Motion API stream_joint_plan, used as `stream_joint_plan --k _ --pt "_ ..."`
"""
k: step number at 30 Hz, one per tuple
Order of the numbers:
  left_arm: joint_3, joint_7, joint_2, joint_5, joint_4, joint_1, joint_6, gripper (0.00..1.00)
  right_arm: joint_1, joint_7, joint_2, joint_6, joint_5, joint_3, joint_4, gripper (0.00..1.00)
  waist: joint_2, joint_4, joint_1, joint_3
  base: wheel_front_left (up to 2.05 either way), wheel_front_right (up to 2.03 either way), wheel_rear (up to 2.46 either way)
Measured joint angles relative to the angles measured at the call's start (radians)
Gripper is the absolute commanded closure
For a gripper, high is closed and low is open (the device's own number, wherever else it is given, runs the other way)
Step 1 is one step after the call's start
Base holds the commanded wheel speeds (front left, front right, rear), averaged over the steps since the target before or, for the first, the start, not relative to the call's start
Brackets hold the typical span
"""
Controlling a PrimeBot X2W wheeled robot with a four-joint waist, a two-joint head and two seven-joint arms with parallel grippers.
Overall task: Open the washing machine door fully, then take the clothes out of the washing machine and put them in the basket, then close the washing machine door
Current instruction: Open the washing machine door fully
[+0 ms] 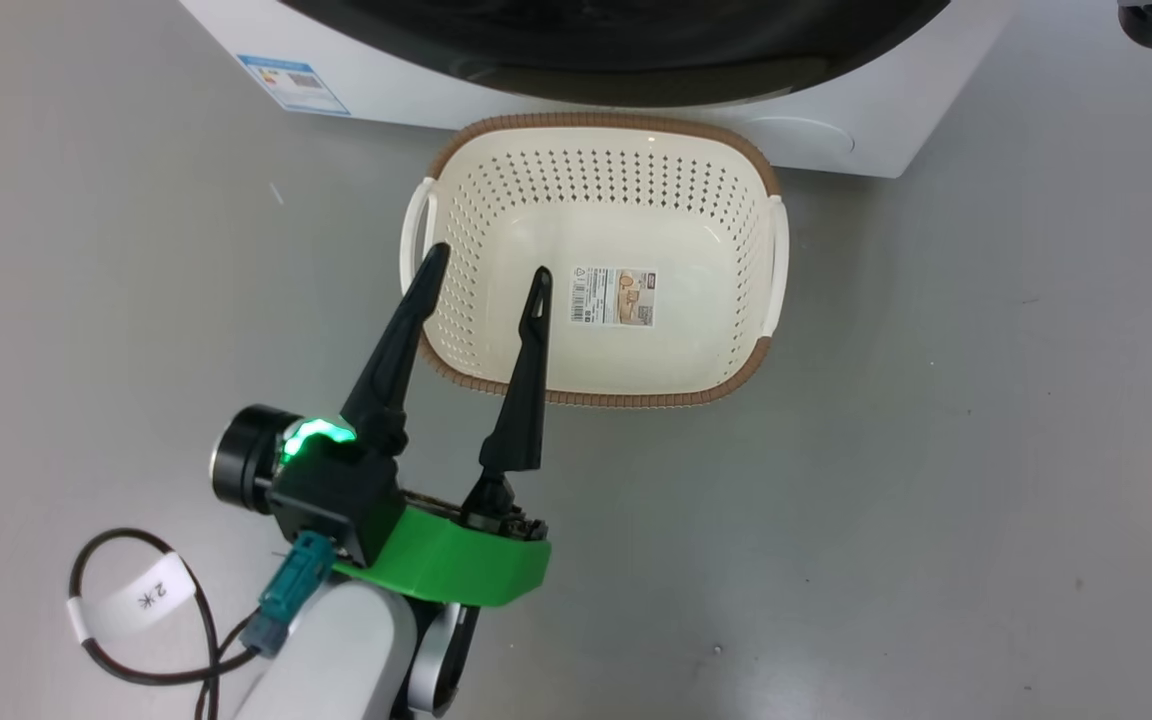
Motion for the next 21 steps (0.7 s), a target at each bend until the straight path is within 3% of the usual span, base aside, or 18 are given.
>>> stream_joint_plan --k 21 --pt "0.001 -0.004 0.003 -0.011 0.017 0.002 0.000 0.00 0.145 0.011 -0.003 0.000 0.170 0.152 -0.001 1.00 0.0000 -0.002 0.0000 -0.070 0.00 0.00 0.00"
